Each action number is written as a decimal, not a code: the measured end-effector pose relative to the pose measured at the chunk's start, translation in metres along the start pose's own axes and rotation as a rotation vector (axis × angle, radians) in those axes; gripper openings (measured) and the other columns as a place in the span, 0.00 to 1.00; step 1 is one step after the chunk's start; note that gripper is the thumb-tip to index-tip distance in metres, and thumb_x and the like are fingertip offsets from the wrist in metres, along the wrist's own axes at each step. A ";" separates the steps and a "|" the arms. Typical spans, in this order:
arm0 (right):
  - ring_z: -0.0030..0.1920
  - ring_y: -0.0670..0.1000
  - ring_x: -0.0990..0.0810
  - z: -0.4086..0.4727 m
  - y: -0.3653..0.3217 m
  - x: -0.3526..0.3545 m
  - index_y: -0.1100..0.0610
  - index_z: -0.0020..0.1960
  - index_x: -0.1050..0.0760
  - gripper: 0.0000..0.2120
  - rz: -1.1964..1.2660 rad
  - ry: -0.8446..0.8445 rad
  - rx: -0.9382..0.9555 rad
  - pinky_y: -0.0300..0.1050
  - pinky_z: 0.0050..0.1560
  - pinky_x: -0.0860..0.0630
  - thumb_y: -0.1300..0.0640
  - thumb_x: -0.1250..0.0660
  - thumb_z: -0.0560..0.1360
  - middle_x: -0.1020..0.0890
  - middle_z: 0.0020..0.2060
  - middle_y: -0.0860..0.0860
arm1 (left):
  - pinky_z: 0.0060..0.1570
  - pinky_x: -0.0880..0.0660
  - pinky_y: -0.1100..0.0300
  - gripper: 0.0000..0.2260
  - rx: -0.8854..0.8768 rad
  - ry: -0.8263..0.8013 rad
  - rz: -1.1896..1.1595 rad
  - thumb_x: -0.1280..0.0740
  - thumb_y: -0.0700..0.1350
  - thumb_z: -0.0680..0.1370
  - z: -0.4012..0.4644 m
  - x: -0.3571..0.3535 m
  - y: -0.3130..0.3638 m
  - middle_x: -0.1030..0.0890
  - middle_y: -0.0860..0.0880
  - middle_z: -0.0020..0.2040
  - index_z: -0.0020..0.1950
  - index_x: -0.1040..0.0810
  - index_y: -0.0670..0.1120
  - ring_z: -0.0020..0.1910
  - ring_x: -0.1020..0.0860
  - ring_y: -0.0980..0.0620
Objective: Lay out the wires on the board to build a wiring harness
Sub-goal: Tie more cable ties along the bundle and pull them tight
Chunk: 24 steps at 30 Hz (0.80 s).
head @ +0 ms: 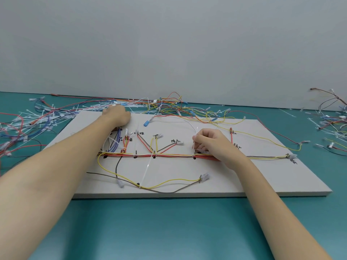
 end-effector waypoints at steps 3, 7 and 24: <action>0.30 0.42 0.24 0.000 0.000 0.000 0.57 0.38 0.26 0.10 0.014 0.002 0.002 0.31 0.33 0.28 0.59 0.35 0.78 0.19 0.32 0.49 | 0.62 0.31 0.48 0.20 0.001 -0.006 -0.002 0.46 0.51 0.82 0.000 0.002 0.000 0.25 0.38 0.63 0.63 0.26 0.39 0.63 0.28 0.38; 0.31 0.43 0.23 0.000 0.000 0.000 0.58 0.38 0.25 0.10 0.016 0.001 0.000 0.31 0.33 0.28 0.59 0.35 0.78 0.19 0.32 0.49 | 0.61 0.29 0.48 0.20 -0.011 -0.020 -0.040 0.47 0.52 0.82 -0.002 0.002 0.002 0.23 0.38 0.59 0.59 0.25 0.37 0.58 0.26 0.38; 0.30 0.41 0.23 0.000 0.000 0.000 0.58 0.39 0.25 0.10 0.008 -0.002 0.008 0.31 0.33 0.28 0.58 0.35 0.79 0.19 0.33 0.50 | 0.63 0.31 0.47 0.23 -0.018 -0.046 -0.107 0.48 0.55 0.82 -0.006 0.005 0.000 0.25 0.38 0.64 0.63 0.26 0.37 0.62 0.27 0.39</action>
Point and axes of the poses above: each hand's wrist, its own z-axis towards the middle knuckle, its own x-axis out of the back of the hand, y = z × x, the point moved 2 cm from there along z, towards the middle knuckle
